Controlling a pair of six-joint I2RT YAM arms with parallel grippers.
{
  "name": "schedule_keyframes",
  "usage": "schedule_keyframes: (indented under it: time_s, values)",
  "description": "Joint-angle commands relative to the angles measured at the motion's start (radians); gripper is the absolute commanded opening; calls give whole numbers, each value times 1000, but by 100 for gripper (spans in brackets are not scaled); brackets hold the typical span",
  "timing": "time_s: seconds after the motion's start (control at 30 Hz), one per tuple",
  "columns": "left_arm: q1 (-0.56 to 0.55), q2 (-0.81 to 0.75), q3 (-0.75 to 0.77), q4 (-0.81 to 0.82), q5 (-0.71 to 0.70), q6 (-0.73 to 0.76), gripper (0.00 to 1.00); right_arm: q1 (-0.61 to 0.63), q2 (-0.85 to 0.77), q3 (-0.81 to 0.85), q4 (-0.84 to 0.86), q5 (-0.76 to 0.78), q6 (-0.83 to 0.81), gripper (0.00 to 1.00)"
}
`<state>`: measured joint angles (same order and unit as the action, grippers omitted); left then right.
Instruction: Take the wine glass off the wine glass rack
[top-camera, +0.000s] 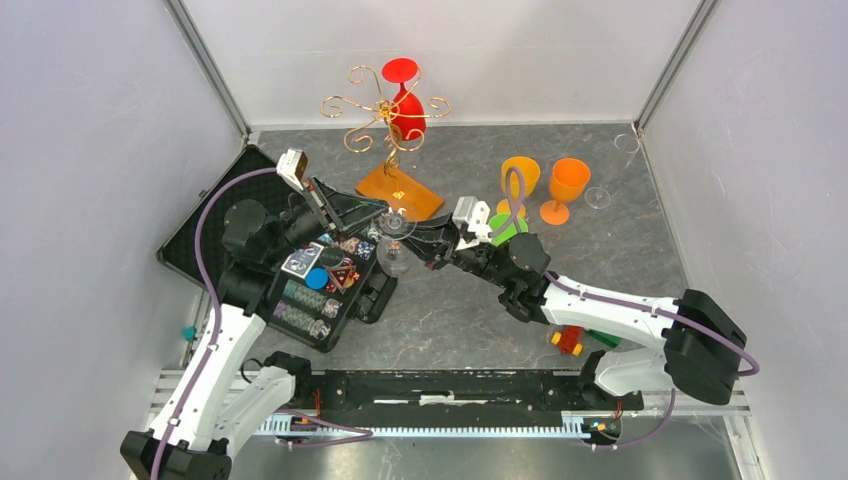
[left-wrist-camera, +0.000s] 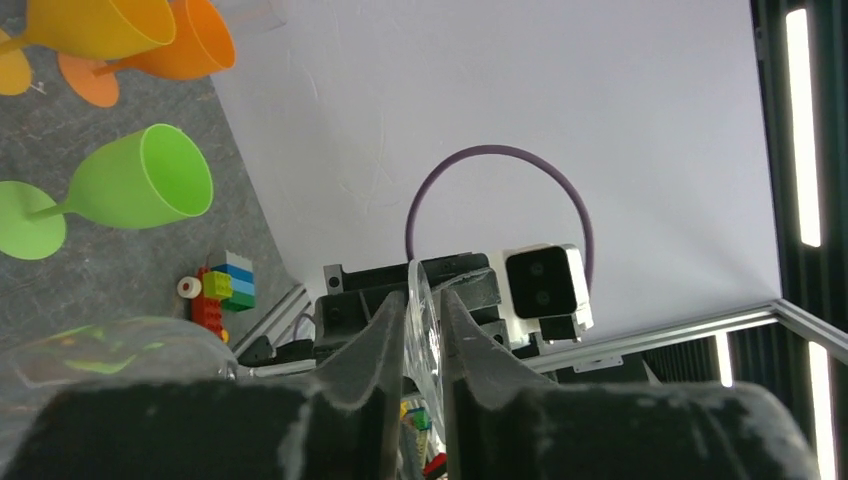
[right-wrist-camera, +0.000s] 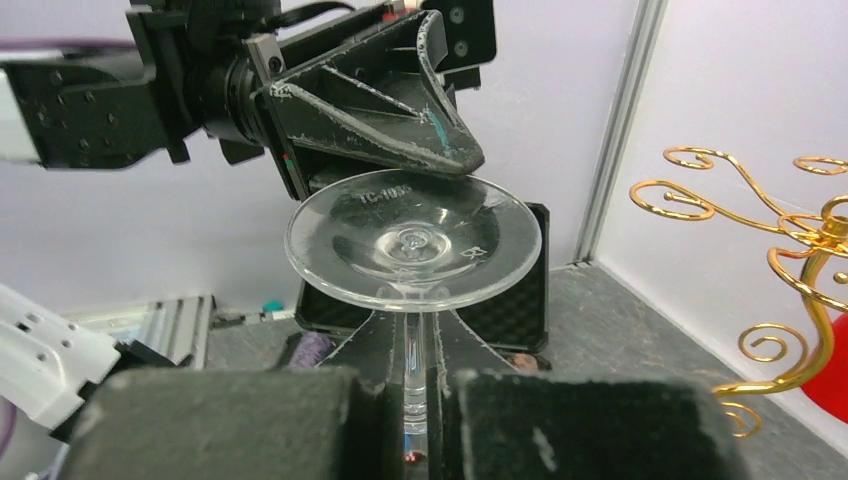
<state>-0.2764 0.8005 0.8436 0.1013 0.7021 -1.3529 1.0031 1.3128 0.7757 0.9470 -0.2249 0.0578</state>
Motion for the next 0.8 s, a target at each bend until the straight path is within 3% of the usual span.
schedule_keyframes:
  time_s: [0.0,0.03,0.1,0.27,0.47,0.53,0.77]
  values:
    - [-4,-3,12,93,19,-28,37,2,-20,13,174,60,85,0]
    - [-4,-4,12,92,17,-23,48,2,-31,1,203,82,96,0]
    - [-4,-11,9,83,10,3,61,2,-61,-32,256,143,122,0]
    - [-4,-34,0,37,-26,102,75,2,-179,-143,372,361,180,0]
    - [-8,-47,-21,21,-36,137,78,2,-275,-262,579,656,279,0]
    - [-20,-52,-34,21,-47,131,77,2,-264,-268,685,674,290,0]
    - [-128,-11,-19,124,-36,84,77,2,-191,-217,795,701,398,0]
